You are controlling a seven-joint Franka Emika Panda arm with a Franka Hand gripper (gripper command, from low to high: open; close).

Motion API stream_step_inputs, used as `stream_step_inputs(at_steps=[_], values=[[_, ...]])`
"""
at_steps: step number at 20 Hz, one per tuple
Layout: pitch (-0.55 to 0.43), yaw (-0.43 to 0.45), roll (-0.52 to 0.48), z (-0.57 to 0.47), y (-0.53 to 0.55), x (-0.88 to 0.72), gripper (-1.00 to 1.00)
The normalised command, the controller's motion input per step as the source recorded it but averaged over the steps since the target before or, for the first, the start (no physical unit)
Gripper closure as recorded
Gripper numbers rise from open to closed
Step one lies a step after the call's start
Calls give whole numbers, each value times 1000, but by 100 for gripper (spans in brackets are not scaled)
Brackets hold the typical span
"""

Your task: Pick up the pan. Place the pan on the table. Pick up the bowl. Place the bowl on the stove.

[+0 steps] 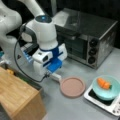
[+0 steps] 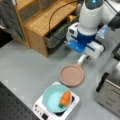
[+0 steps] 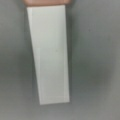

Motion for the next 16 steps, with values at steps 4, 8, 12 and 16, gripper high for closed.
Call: stream_step_inputs(at_steps=[4,8,12,16], values=[[-158,212,-178,-338,-37,-16,-100],[-161,144,-172,-420,54,-1,-100],[-128,104,-149,-298,85,-29,-100],[-103,98,-114,-163,91,-87,-100]])
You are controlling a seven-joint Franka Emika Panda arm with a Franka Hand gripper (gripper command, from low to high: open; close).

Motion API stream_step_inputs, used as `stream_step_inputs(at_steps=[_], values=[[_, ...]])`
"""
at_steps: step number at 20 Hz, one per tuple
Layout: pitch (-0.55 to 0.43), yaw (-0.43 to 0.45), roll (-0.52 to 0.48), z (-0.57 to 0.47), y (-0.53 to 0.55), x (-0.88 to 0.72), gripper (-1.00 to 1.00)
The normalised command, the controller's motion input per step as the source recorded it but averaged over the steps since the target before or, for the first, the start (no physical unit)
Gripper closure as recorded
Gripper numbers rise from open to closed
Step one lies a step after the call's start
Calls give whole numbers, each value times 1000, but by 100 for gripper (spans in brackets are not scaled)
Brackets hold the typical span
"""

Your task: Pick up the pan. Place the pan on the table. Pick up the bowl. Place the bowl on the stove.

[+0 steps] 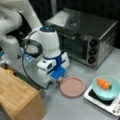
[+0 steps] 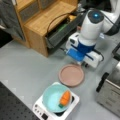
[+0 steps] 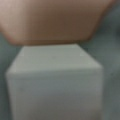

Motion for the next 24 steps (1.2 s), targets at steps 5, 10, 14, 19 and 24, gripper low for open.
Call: stream_step_inputs(at_steps=[5,10,14,19,24], values=[[-104,111,-81,-154,79,-128,-100],[-98,122,-55,-158,70,-151,100],[-78,122,-38,-110,46,-160,100],[-73,117,-23,-78,7,-148,100],[-51,109,-1,-23,-23,-126,100]])
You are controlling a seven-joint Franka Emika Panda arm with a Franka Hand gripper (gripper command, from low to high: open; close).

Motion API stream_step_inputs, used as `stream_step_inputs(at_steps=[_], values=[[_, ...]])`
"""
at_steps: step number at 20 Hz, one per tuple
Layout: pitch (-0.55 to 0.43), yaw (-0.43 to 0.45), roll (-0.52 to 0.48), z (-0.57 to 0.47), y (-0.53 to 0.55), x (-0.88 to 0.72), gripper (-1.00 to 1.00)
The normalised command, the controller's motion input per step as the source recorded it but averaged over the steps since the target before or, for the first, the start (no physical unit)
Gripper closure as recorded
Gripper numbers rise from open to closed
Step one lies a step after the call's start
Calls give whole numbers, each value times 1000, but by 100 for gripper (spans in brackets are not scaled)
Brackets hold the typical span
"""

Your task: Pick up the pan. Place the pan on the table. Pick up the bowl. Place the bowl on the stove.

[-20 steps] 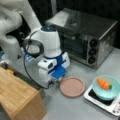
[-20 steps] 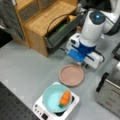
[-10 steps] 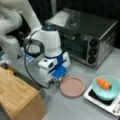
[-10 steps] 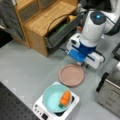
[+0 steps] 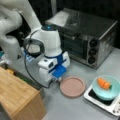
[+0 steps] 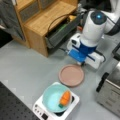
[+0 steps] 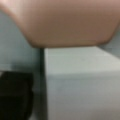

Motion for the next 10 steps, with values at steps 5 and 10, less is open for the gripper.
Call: stream_step_inputs(at_steps=[5,10], values=[[-33,93,20,25,-36,-80,100],[-6,76,42,102,-46,-35,100]])
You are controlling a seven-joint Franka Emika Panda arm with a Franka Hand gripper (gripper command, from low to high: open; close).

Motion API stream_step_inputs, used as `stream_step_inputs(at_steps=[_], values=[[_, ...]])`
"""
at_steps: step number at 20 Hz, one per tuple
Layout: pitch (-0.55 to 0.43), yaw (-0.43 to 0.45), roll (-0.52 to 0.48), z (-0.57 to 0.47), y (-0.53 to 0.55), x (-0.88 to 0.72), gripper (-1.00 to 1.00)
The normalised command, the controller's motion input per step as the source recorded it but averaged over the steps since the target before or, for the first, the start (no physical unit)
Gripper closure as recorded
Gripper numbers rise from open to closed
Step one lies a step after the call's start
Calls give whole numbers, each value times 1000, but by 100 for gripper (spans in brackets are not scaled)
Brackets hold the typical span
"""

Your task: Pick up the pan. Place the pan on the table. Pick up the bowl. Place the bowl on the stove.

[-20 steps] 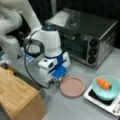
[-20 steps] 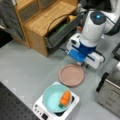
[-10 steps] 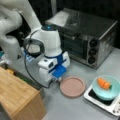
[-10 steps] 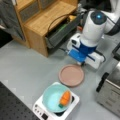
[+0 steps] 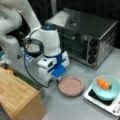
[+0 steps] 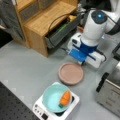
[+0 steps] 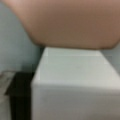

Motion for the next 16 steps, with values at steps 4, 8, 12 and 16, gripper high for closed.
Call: stream_step_inputs(at_steps=[4,8,12,16], values=[[23,55,68,219,-93,44,100],[80,19,118,350,-142,130,100],[127,-28,144,387,-149,224,100],[170,-55,123,361,-125,273,100]])
